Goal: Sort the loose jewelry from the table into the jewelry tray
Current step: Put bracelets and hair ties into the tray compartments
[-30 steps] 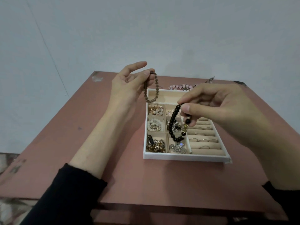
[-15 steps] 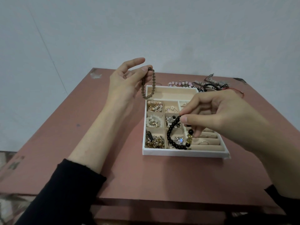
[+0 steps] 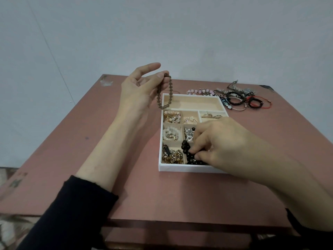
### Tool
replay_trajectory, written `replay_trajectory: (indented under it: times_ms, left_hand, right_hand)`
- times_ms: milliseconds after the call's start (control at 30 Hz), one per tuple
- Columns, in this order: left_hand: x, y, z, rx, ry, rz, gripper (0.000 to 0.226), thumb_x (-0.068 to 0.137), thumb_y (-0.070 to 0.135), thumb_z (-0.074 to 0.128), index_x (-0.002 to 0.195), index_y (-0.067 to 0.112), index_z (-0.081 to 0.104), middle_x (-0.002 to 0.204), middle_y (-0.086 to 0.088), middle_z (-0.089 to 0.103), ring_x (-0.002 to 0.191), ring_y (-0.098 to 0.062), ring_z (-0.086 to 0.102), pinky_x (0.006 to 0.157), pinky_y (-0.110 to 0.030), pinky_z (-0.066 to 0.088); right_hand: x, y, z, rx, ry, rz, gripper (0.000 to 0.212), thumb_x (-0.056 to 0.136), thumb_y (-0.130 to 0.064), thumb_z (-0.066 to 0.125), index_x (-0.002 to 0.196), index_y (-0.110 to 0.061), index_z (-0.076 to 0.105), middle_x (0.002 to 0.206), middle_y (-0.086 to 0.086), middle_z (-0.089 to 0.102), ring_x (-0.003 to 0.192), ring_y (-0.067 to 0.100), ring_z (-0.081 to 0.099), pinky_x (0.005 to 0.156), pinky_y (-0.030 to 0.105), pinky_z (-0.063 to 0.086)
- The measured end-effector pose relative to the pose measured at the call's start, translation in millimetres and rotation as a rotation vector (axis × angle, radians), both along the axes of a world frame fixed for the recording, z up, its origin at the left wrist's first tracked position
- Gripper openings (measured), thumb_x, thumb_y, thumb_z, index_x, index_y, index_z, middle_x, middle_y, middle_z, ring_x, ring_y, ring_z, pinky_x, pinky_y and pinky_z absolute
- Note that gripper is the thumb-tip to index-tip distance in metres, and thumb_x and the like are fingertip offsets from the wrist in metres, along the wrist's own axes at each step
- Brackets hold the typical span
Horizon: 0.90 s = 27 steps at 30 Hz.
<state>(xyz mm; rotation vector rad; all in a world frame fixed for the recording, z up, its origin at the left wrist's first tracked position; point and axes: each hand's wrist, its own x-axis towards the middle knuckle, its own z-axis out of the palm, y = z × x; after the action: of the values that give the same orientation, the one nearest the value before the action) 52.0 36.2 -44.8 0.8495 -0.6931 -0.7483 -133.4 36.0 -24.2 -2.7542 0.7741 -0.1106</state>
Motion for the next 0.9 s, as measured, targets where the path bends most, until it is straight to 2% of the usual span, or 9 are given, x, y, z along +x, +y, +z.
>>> replay_trajectory:
  times_ms: [100,200,300,400,467,567,733,900]
  left_hand:
    - [0,0,0,-0.008,0.002,-0.008,0.023,0.084,-0.006,0.059,0.104,0.004,0.058,0.081,-0.009,0.071,0.071,-0.014,0.067,0.078,-0.023,0.055]
    - [1,0,-1,-0.010,0.008,-0.008,0.023,0.084,-0.007,0.059,0.104,0.004,0.058,0.081,-0.009,0.071,0.071,-0.013,0.067,0.076,-0.022,0.055]
    - [2,-1,-1,-0.012,0.014,-0.007,0.023,0.084,-0.007,0.059,0.104,0.004,0.058,0.080,-0.009,0.071,0.070,-0.013,0.067,0.075,-0.021,0.054]
    - [2,-1,-1,-0.010,0.010,-0.003,0.023,0.085,-0.007,0.058,0.105,0.003,0.058,0.080,-0.009,0.071,0.071,-0.013,0.067,0.076,-0.022,0.054]
    - [2,0,-1,-0.010,0.004,-0.003,0.022,0.085,-0.006,0.058,0.104,0.004,0.058,0.081,-0.008,0.071,0.072,-0.013,0.067,0.077,-0.022,0.054]
    - [2,0,-1,-0.015,0.003,-0.012,0.022,0.085,-0.006,0.058,0.104,0.005,0.058,0.080,-0.008,0.071,0.072,-0.013,0.067,0.077,-0.022,0.054]
    - [0,1,-1,-0.009,0.001,-0.010,0.022,0.085,-0.006,0.058,0.105,0.004,0.058,0.082,-0.009,0.070,0.072,-0.014,0.067,0.078,-0.023,0.055]
    - [0,1,-1,0.002,-0.002,-0.006,0.022,0.085,-0.006,0.059,0.104,0.004,0.059,0.084,-0.010,0.070,0.073,-0.014,0.066,0.080,-0.023,0.055]
  right_hand:
    - [1,-3,-3,0.010,0.071,0.024,0.025,0.085,-0.007,0.058,0.100,-0.019,0.074,0.101,-0.009,0.070,0.094,0.000,0.051,0.070,0.002,0.032]
    - [-2,-5,2,0.036,0.108,0.054,0.023,0.083,-0.009,0.059,0.095,-0.020,0.076,0.097,-0.009,0.072,0.093,0.005,0.059,0.078,0.013,0.042]
    - [-7,-9,8,0.041,-0.014,0.055,0.011,0.079,-0.018,0.065,0.081,-0.023,0.074,0.078,-0.010,0.068,0.076,0.002,0.057,0.068,0.011,0.041]
    - [-4,-11,5,-0.003,-0.186,0.086,0.011,0.079,-0.025,0.070,0.090,-0.025,0.071,0.082,-0.014,0.064,0.078,0.004,0.051,0.070,0.013,0.037]
    - [0,-12,-2,-0.032,-0.181,0.171,0.018,0.077,-0.028,0.067,0.093,-0.022,0.073,0.083,-0.016,0.063,0.082,-0.001,0.047,0.076,0.010,0.034]
    - [-2,-17,-10,-0.020,-0.122,0.214,0.018,0.072,-0.026,0.060,0.078,-0.019,0.075,0.079,-0.011,0.068,0.082,0.004,0.052,0.074,0.015,0.038]
    - [-15,-26,-18,-0.032,-0.197,0.187,0.012,0.068,-0.023,0.065,0.070,-0.019,0.076,0.073,-0.009,0.070,0.077,0.007,0.054,0.073,0.004,0.035]
    - [-18,-29,-25,-0.059,-0.252,0.188,0.010,0.067,-0.026,0.068,0.070,-0.023,0.077,0.074,-0.014,0.070,0.071,0.014,0.055,0.064,0.012,0.039]
